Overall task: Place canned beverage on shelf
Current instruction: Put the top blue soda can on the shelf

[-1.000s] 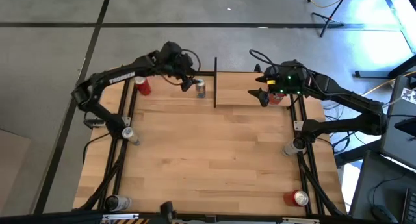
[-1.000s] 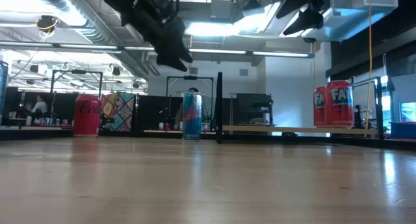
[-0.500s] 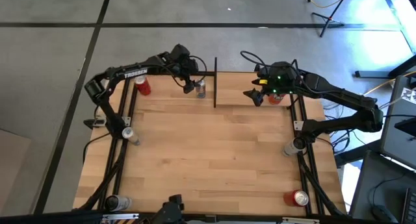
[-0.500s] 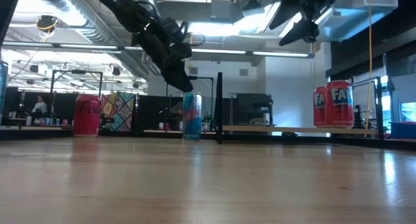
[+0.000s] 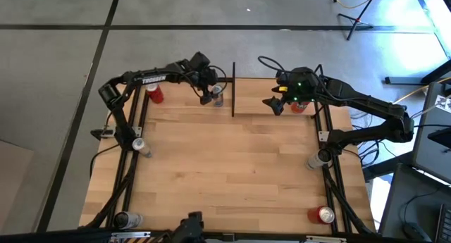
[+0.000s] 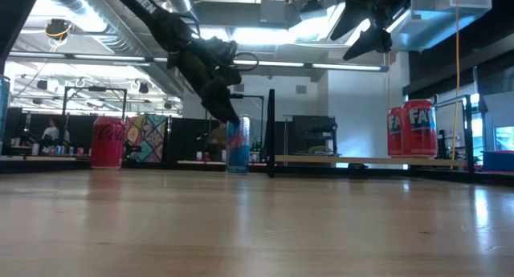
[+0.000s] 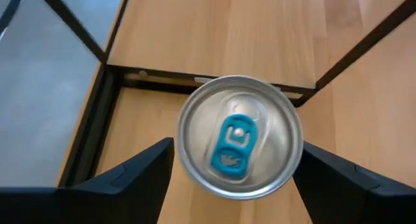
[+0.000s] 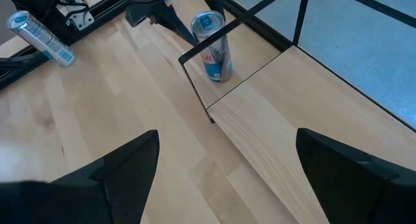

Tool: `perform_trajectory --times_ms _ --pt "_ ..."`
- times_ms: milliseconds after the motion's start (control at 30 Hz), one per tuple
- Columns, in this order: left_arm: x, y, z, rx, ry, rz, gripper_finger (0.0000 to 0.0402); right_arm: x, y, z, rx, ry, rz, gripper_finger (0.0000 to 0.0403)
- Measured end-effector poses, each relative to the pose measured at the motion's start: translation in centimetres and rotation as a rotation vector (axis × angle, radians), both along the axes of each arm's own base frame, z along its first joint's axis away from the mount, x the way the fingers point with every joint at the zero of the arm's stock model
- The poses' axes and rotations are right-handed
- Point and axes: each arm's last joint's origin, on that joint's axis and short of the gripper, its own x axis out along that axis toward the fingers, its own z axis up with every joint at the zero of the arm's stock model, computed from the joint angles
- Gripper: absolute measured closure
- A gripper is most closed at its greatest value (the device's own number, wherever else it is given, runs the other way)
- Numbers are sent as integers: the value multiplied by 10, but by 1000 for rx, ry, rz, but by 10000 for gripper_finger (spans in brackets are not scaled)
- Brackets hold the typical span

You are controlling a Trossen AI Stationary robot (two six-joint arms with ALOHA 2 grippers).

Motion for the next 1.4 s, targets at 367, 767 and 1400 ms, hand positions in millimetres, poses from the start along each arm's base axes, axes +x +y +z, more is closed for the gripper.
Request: perform_trajectory --times_ms 367,767,1400 --pt "0 -17 14 15 17 -24 221 1 0 0 25 -13 11 55" --pt "-9 -91 102 -48 -117 -33 221 6 1 5 -48 -62 158 55" --pt "95 -197 24 -61 -84 -67 213 23 68 -58 -54 22 521 55"
